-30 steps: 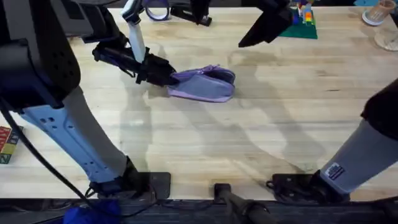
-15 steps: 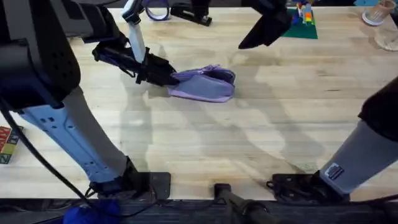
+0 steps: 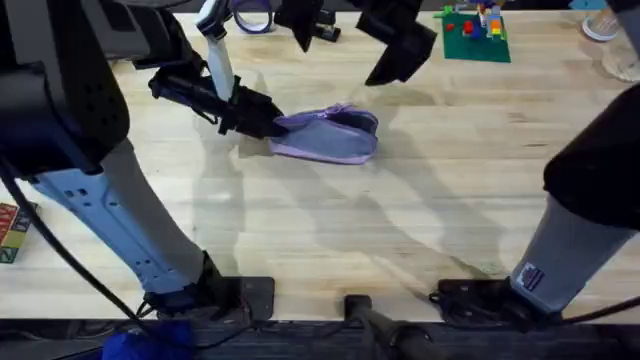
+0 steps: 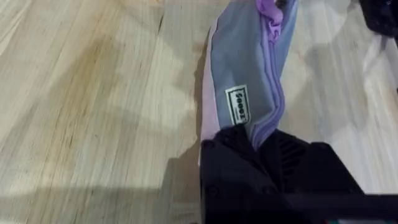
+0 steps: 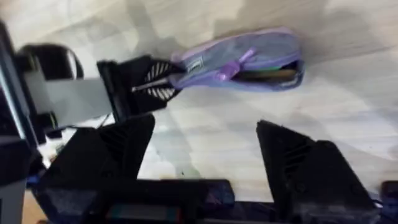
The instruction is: Unzip the bag, pick up the pens from the table one at a time and place them inside, then zip the bag closed.
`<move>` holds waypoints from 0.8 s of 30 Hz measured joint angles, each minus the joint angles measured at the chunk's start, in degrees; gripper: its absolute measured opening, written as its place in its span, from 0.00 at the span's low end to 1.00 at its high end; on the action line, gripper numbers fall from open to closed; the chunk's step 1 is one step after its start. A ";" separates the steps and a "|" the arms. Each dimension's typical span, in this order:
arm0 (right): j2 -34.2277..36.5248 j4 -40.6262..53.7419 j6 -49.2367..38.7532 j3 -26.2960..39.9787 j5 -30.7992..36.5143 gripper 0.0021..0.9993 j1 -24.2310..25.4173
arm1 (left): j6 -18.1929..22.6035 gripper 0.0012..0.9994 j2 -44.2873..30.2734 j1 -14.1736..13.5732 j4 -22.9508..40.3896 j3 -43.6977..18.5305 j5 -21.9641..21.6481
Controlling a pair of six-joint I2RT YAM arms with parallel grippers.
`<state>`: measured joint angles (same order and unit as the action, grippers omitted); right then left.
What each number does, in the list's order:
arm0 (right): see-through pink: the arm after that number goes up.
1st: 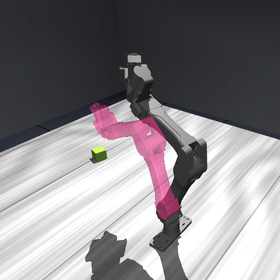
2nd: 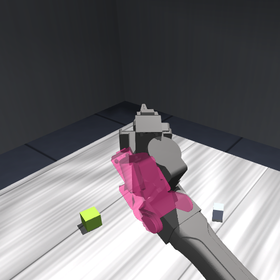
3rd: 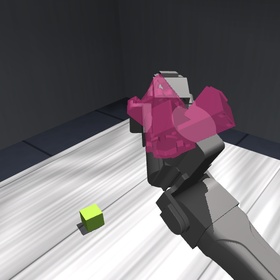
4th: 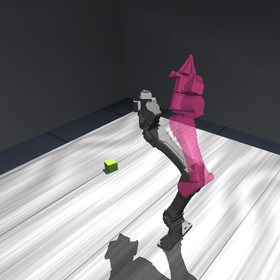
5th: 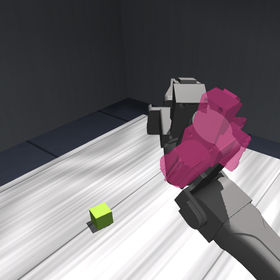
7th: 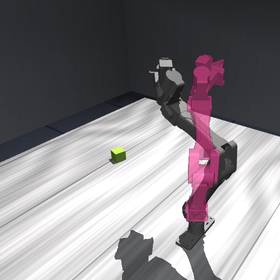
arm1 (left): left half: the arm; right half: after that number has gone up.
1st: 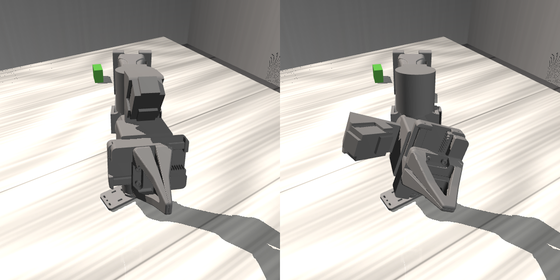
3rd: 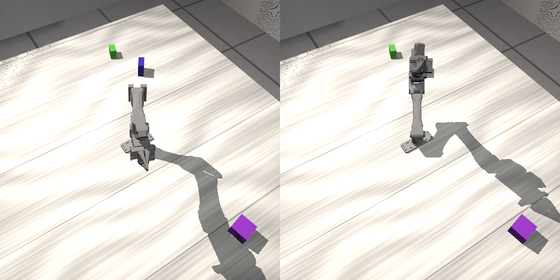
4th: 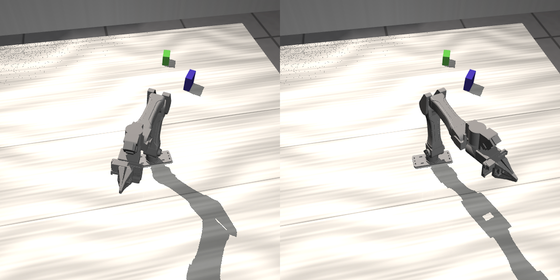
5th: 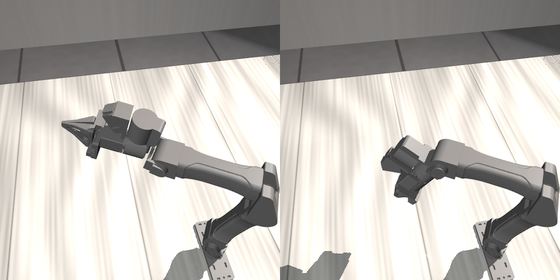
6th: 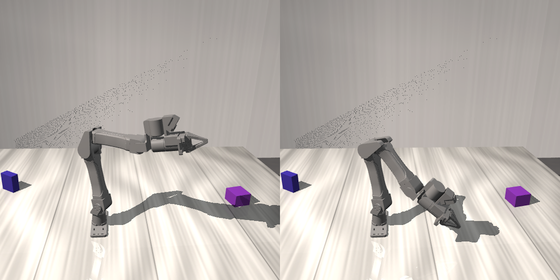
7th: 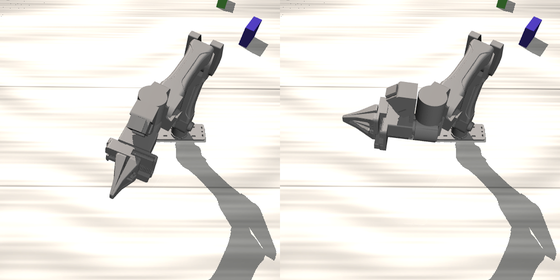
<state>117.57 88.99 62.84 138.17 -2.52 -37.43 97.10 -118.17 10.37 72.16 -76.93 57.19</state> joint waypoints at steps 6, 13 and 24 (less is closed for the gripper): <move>0.98 -1.15 1.98 0.02 0.82 1.00 -0.70 | 0.00 0.04 -0.01 -0.03 -0.15 0.00 0.00; 1.83 -1.36 2.87 0.02 1.32 1.00 -0.70 | 0.00 0.04 0.00 -0.04 -0.17 0.00 -0.02; 3.51 -1.03 3.39 0.02 2.62 1.00 -1.03 | 0.00 0.04 0.00 -0.04 -0.17 0.00 -0.02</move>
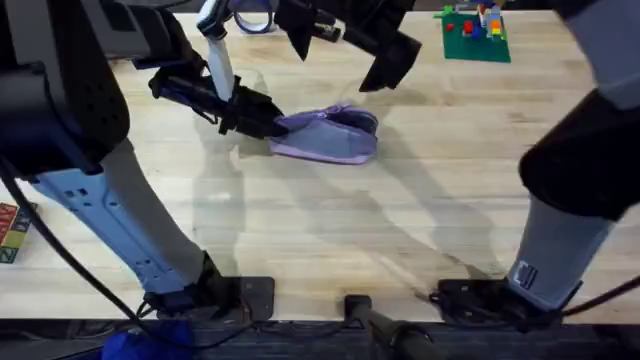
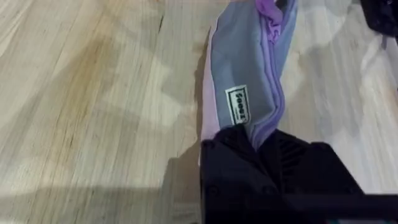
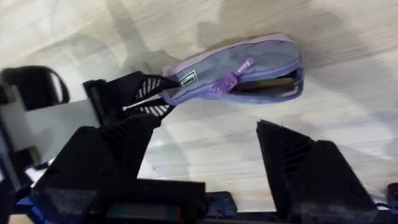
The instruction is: Unzip the bag, pick up the pens from the table one at a time and place them inside, then zip the bag closed.
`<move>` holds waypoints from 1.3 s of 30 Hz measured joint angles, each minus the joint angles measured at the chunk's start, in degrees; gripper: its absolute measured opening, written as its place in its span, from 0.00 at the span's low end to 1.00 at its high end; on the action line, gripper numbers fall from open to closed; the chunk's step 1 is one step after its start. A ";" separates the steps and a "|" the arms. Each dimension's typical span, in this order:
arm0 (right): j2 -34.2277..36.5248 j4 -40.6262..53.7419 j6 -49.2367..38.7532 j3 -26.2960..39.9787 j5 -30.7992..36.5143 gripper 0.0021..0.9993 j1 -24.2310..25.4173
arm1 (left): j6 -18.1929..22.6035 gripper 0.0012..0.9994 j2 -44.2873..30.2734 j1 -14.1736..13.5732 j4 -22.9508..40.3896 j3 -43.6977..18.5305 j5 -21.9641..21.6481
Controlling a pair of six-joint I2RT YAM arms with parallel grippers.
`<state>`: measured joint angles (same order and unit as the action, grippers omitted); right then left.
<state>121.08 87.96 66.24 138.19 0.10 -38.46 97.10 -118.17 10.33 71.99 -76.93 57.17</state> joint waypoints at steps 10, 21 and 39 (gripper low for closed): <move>3.87 1.18 -0.02 0.00 0.13 1.00 -0.07 | 0.00 0.04 0.00 0.00 0.00 0.00 0.00; 6.94 1.60 -0.02 0.00 0.15 1.00 -0.15 | 0.00 0.04 -0.01 0.00 0.00 0.00 0.00; 11.54 0.63 0.02 0.00 0.15 0.96 -0.15 | 0.00 0.04 0.00 0.00 0.00 0.00 0.00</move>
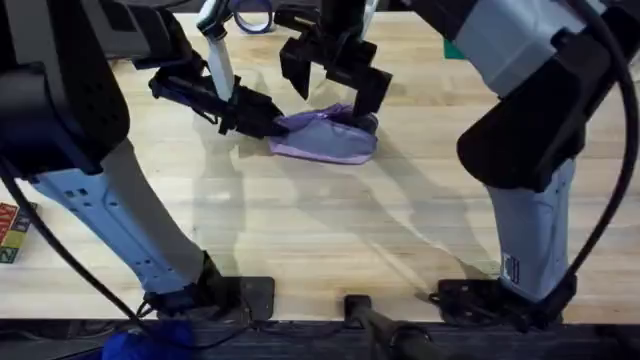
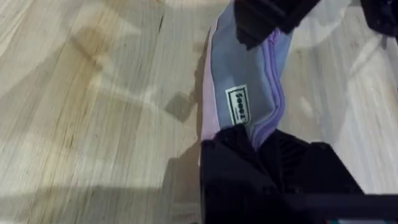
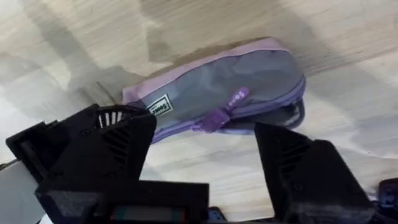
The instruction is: Unzip the bag, pick up the pens from the table one at a time and place them inside, then zip the bag closed.
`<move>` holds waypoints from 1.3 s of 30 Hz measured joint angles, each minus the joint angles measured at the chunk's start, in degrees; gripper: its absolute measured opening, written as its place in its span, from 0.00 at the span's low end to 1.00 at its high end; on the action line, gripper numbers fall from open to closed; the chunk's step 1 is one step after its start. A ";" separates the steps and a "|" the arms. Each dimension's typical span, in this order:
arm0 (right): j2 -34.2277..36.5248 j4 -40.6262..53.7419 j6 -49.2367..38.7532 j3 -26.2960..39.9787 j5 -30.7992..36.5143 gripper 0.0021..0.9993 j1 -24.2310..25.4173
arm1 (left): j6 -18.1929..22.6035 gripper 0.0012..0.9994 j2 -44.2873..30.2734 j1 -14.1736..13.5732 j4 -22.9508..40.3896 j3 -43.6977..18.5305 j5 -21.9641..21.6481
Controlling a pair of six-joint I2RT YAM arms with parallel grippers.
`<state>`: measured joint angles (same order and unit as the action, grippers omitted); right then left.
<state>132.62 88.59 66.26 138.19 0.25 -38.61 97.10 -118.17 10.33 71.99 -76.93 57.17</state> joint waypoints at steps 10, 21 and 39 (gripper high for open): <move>0.00 -1.13 0.22 0.00 0.00 0.95 0.00 | 0.00 0.04 -0.02 0.00 -0.01 0.00 0.00; 0.10 -1.15 0.42 0.00 -0.02 0.95 -0.02 | 0.00 0.04 0.00 0.00 -0.02 0.00 0.00; 0.63 -1.15 0.72 0.00 -0.02 0.74 -0.76 | 0.00 0.04 0.00 0.00 -0.07 0.00 0.00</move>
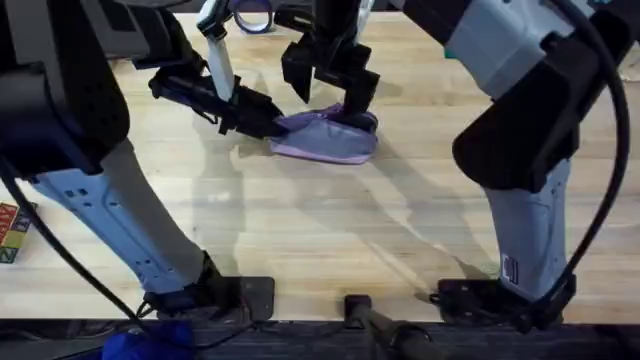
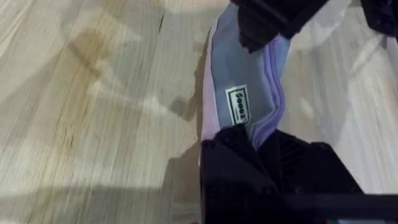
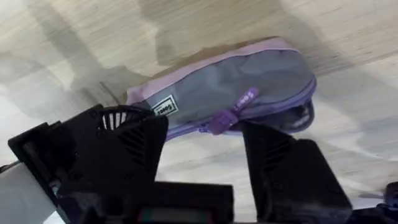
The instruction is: Unzip the bag, pick up the pens from the table one at a time and place them inside, then zip the bag closed.
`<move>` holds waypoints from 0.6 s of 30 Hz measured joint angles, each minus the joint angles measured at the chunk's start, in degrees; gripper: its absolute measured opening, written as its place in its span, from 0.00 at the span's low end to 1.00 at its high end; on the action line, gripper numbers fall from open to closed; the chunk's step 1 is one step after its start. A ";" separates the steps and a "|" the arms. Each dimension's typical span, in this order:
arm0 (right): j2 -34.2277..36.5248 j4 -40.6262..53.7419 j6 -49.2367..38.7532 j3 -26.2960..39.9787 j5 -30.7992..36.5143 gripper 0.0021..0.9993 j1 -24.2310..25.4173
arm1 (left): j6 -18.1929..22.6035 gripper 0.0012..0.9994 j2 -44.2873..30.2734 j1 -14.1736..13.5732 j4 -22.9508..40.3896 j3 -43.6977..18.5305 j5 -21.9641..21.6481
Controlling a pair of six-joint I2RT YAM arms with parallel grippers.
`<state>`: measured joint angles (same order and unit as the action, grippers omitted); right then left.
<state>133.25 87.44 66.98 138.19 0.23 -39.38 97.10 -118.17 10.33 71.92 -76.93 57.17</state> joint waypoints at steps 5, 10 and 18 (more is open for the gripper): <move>0.00 0.00 0.11 0.00 0.00 0.67 0.00 | -0.01 0.04 0.00 0.00 0.00 0.00 0.00; 0.00 0.00 0.13 0.00 0.00 0.60 0.00 | 0.00 0.04 0.00 0.00 -0.04 0.00 -0.02; 0.18 0.15 0.15 0.00 -0.09 0.35 0.00 | -0.01 0.04 -0.01 0.00 -0.13 0.00 0.00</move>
<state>133.43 87.58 67.13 138.19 0.14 -39.38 97.09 -118.18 10.33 71.79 -76.93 57.17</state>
